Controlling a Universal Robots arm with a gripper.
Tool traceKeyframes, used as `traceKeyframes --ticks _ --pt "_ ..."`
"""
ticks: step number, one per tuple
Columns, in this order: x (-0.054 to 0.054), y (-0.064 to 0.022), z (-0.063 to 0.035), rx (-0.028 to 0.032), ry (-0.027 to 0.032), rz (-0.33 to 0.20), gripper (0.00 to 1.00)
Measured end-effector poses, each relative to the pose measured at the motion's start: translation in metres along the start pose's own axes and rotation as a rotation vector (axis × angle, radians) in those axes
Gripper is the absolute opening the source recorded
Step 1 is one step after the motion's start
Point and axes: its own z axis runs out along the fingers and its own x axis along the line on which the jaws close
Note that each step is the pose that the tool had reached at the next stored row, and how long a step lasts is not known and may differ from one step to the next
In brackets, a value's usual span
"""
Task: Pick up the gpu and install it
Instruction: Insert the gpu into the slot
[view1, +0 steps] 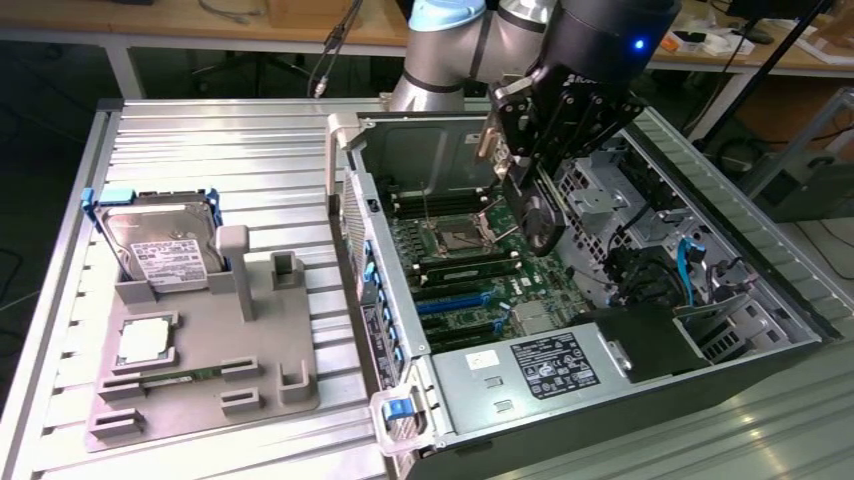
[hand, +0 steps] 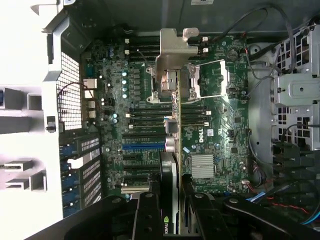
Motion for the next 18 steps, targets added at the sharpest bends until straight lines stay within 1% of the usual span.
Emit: traceKeyframes --ticks 8,18 --pt "0.0 0.0 0.0 -0.0005 0.002 -0.046 0.27" --pt "0.0 0.0 0.0 -0.001 0.0039 -0.088 0.27"
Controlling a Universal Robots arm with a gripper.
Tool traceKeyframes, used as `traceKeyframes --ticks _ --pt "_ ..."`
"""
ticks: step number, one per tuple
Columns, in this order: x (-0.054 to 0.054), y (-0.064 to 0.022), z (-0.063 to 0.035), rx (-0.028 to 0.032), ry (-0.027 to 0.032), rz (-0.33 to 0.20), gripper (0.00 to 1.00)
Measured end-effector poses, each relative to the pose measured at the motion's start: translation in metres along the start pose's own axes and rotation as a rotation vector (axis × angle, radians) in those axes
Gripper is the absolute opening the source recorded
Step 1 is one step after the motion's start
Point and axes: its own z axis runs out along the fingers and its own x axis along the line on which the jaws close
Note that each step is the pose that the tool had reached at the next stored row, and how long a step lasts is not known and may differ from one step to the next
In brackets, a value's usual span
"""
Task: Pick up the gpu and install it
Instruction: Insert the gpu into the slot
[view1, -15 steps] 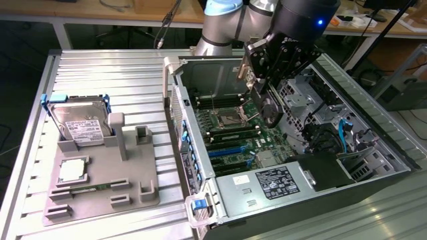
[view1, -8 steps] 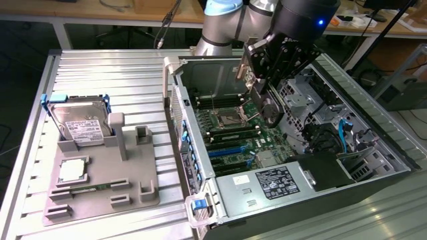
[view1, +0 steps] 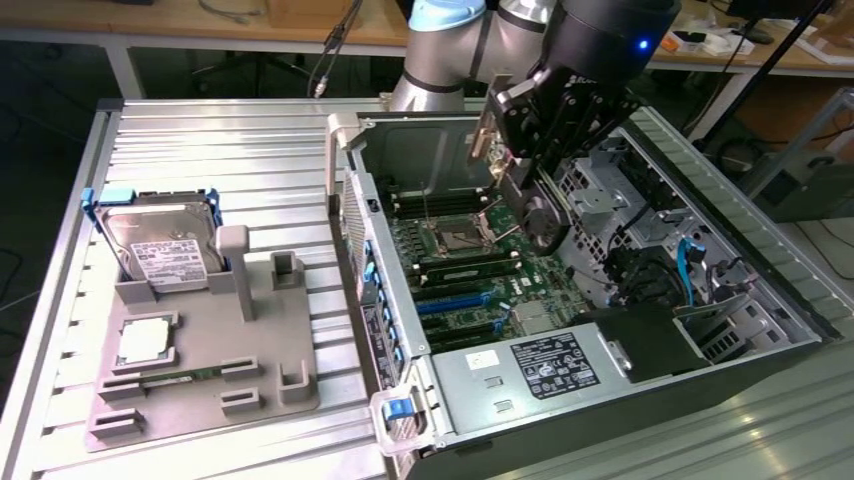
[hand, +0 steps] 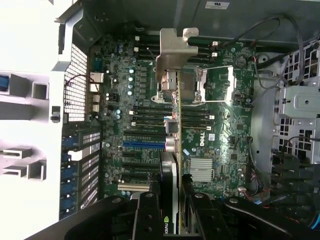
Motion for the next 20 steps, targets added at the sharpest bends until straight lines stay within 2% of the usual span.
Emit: traceKeyframes --ticks 20 --pt "0.0 0.0 0.0 -0.0013 0.0042 -0.097 0.27"
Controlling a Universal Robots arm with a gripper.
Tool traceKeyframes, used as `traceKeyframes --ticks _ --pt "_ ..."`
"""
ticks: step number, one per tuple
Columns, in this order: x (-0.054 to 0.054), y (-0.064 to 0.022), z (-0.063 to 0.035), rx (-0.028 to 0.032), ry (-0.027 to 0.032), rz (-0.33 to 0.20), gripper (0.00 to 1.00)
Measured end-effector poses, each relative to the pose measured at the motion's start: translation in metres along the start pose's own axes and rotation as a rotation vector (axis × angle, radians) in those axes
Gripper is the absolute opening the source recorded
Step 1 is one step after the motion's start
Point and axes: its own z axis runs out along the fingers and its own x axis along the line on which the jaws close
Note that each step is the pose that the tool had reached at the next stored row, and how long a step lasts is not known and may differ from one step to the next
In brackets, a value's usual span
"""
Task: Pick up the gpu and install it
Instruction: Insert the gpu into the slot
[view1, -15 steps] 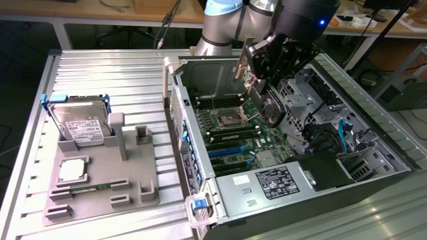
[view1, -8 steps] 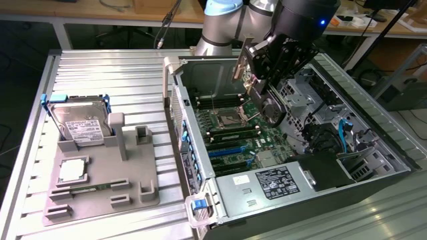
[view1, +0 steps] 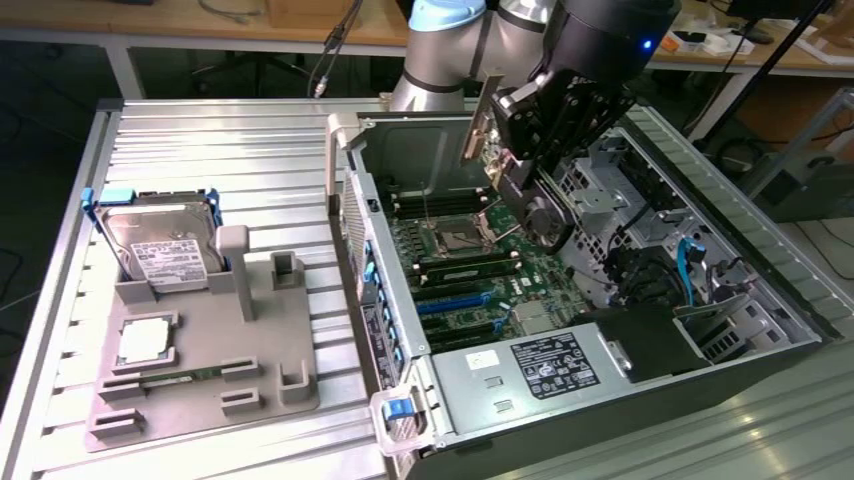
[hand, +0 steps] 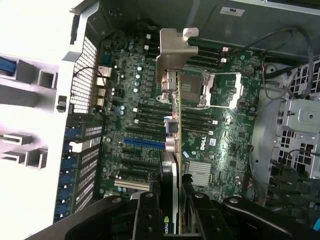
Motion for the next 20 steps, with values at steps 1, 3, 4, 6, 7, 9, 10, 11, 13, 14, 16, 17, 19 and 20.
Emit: traceKeyframes --ticks 1,3,4,6,7,9,10,11,13,14,16,17,19,20 --pt "0.0 0.0 0.0 -0.0001 0.0003 -0.006 0.27" --pt "0.0 0.0 0.0 -0.0002 0.0007 -0.014 0.27" --pt "0.0 0.0 0.0 -0.0002 0.0008 -0.018 0.27" --pt "0.0 0.0 0.0 -0.0003 0.0012 -0.027 0.27" --pt "0.0 0.0 0.0 -0.0004 0.0015 -0.033 0.27" --pt "0.0 0.0 0.0 -0.0005 0.0018 -0.042 0.27" --pt "0.0 0.0 0.0 -0.0005 0.002 -0.045 0.27" --pt "0.0 0.0 0.0 -0.0006 0.0021 -0.048 0.27" --pt "0.0 0.0 0.0 -0.0007 0.0024 -0.054 0.27" --pt "0.0 0.0 0.0 -0.0007 0.0025 -0.058 0.27" --pt "0.0 0.0 0.0 -0.0008 0.0029 -0.066 0.27" --pt "0.0 0.0 0.0 -0.0008 0.0031 -0.069 0.27" --pt "0.0 0.0 0.0 -0.0009 0.0033 -0.075 0.27" --pt "0.0 0.0 0.0 -0.001 0.0034 -0.078 0.27"
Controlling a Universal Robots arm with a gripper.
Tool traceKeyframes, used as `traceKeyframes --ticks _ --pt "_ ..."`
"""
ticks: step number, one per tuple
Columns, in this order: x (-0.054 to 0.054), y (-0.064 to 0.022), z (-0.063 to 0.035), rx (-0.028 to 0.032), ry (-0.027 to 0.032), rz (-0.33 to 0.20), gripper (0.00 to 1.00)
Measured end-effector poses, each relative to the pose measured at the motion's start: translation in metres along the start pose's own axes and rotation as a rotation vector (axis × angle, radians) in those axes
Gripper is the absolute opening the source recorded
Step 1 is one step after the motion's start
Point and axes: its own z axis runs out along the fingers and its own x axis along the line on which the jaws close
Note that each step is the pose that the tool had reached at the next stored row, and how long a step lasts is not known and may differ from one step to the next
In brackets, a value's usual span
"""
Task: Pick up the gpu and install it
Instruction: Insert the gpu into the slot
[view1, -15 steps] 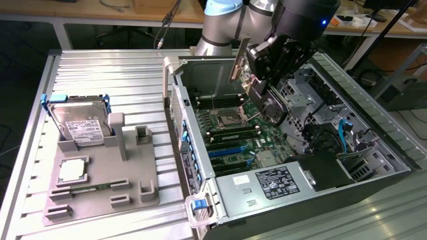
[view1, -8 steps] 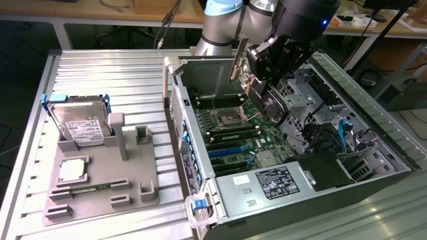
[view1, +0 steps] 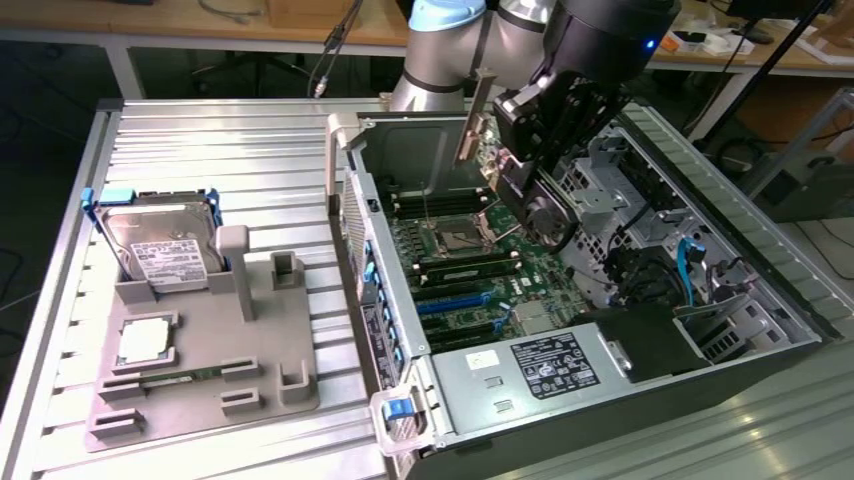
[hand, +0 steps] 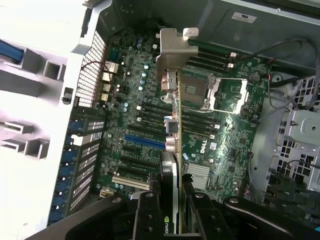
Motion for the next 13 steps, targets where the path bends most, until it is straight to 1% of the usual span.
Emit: traceKeyframes --ticks 13 --pt "0.0 0.0 0.0 -0.0004 0.0015 -0.034 0.27"
